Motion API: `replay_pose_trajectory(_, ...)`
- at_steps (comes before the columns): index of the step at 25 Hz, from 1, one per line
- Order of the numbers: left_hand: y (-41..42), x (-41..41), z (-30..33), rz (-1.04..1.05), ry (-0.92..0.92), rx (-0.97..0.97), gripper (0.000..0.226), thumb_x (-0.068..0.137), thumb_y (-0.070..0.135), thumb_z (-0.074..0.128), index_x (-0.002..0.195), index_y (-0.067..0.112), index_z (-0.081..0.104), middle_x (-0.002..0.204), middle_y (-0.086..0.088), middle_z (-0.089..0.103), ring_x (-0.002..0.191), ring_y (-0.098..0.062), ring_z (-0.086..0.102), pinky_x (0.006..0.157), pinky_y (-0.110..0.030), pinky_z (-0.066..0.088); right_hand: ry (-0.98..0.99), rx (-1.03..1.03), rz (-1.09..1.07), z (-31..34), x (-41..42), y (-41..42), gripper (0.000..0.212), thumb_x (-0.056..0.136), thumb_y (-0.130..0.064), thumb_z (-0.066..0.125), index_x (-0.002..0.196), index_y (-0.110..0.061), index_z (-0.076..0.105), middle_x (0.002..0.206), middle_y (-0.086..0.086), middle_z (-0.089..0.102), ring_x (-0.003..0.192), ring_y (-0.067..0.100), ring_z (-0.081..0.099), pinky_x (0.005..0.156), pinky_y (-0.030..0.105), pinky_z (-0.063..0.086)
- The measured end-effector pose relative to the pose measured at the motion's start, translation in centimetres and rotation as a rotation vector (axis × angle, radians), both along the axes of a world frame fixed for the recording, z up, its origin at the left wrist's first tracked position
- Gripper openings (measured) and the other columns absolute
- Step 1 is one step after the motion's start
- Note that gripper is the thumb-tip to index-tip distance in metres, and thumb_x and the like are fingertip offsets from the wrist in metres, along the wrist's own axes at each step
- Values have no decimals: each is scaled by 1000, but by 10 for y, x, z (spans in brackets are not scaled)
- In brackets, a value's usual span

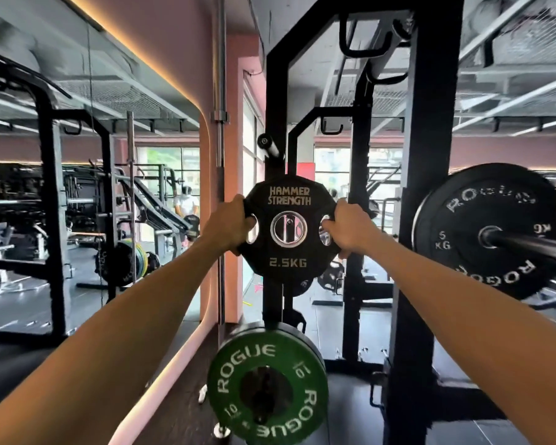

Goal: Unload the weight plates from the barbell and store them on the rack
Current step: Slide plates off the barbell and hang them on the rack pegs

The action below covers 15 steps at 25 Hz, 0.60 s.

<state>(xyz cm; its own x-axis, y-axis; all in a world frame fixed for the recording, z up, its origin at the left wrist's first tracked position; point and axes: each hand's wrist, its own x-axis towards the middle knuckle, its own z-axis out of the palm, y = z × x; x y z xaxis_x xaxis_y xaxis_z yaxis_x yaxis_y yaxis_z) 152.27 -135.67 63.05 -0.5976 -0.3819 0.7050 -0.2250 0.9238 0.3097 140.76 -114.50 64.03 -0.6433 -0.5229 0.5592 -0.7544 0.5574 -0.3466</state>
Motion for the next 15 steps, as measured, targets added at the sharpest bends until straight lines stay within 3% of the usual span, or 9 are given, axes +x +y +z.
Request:
replay_pose_trajectory(2, -16, -14, 13, -2, 18, -18, 30, 90, 20, 55, 115, 4, 49, 100, -21, 64, 93, -40, 60, 74, -40, 46, 20, -19, 2, 11, -14, -16, 21, 95, -26, 47, 91, -5, 44, 72, 10, 59, 34, 19, 59, 43, 27, 44)
replay_pose_trajectory(6, -43, -39, 50, 15, 49, -74, 31, 89, 20, 56, 115, 4, 49, 106, -23, 61, 97, -42, 59, 76, -38, 44, 121, -56, -21, 40, -37, -43, 20, 93, -26, 50, 92, -7, 43, 91, 14, 58, 72, 28, 54, 64, 30, 39)
replay_pose_trajectory(8, -53, -46, 70, 22, 81, -90, 30, 88, 20, 57, 113, 4, 51, 104, -22, 62, 96, -41, 59, 71, -36, 40, 144, -78, -26, 59, -44, -54, 22, 93, -27, 51, 96, -5, 46, 92, 14, 54, 81, 32, 53, 68, 32, 37)
replay_pose_trajectory(10, -65, -53, 90, 27, 105, -110, 27, 88, 20, 57, 109, 3, 50, 101, -21, 63, 94, -39, 59, 69, -35, 39, 160, -95, -37, 79, -53, -68, 22, 93, -26, 51, 91, -4, 46, 89, 14, 56, 75, 31, 56, 65, 31, 38)
replay_pose_trajectory(13, -85, -64, 116, 14, 150, -122, 21, 89, 20, 56, 99, 7, 44, 96, -19, 59, 89, -37, 57, 67, -35, 36, 126, -124, 20, 109, -68, -89, 25, 92, -23, 48, 75, -5, 44, 72, 16, 64, 47, 30, 64, 50, 30, 45)
replay_pose_trajectory(15, -97, -72, 133, -5, 166, -143, 24, 90, 20, 56, 105, 4, 46, 100, -21, 61, 90, -37, 58, 69, -35, 39, 143, -128, 17, 125, -77, -102, 26, 90, -22, 48, 69, -8, 45, 60, 13, 61, 45, 32, 66, 42, 25, 42)
